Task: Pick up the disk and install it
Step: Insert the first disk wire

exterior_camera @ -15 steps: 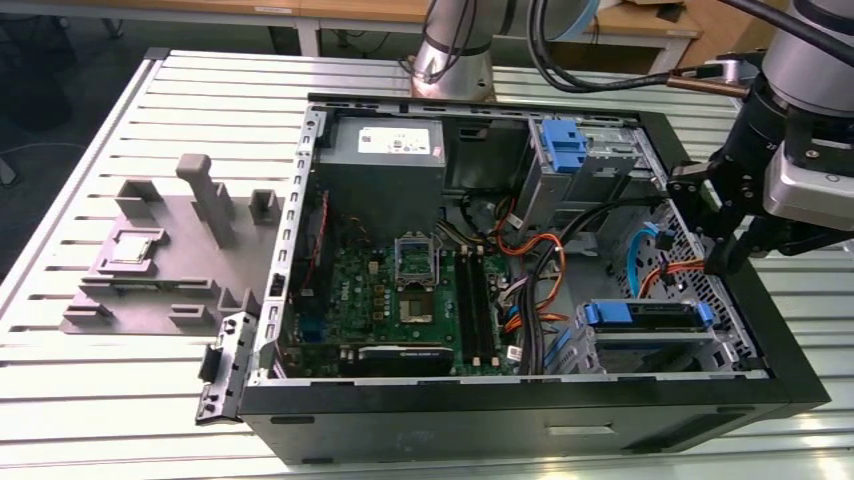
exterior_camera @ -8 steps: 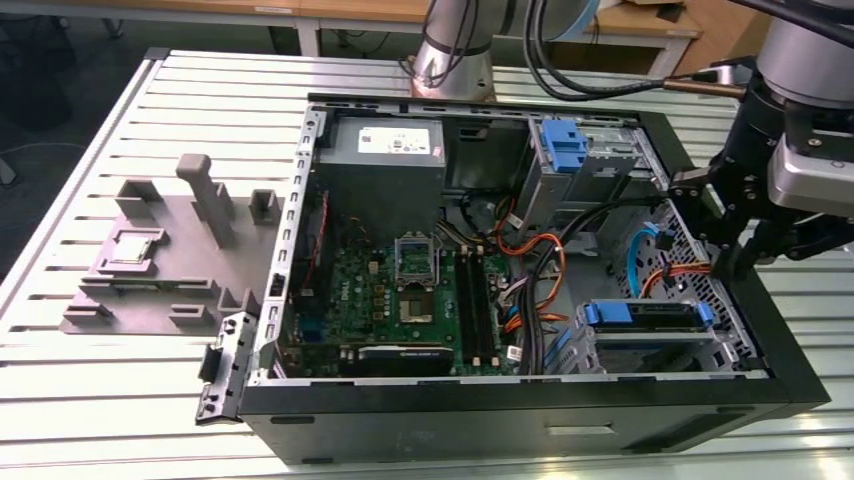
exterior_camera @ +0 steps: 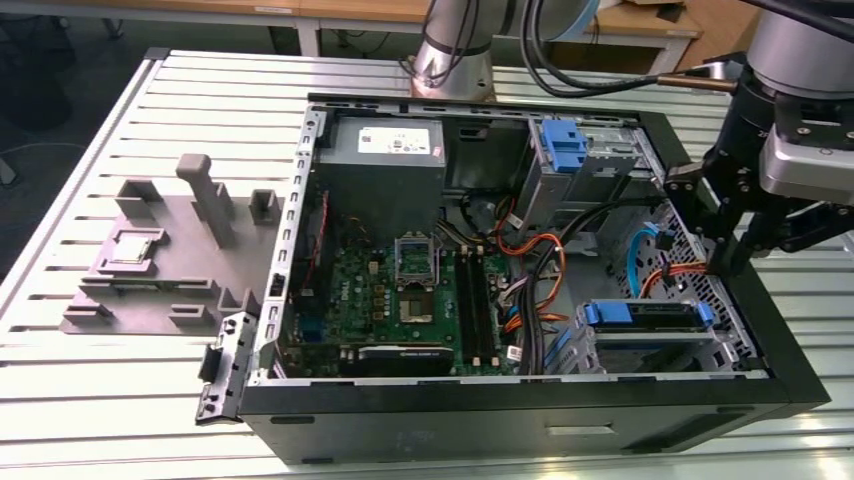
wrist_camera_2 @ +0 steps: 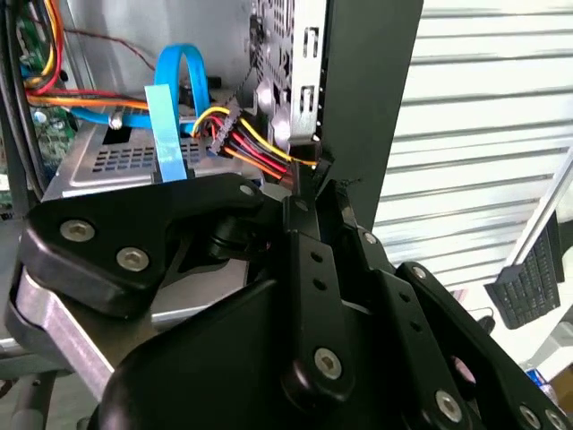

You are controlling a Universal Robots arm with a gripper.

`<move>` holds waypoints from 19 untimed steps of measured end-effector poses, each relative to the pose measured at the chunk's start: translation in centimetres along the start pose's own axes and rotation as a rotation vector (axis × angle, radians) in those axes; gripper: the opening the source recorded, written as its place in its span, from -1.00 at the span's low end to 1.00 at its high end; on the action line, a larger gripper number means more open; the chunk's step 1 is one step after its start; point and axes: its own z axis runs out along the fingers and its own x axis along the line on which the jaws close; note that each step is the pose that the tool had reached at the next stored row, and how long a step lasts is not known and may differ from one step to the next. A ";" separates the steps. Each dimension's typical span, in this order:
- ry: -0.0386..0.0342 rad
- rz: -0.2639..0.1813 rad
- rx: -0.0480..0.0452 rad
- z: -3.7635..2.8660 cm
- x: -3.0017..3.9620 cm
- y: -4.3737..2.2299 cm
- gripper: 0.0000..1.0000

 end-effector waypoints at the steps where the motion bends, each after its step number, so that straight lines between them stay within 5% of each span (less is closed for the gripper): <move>1: 0.0046 -0.003 -0.0075 0.02 -0.02 -0.03 -0.51; 5: 0.0196 -0.011 -0.0322 0.12 -0.12 -0.15 -0.51; 19: 0.0236 -0.012 -0.0348 0.11 -0.48 -0.74 -0.51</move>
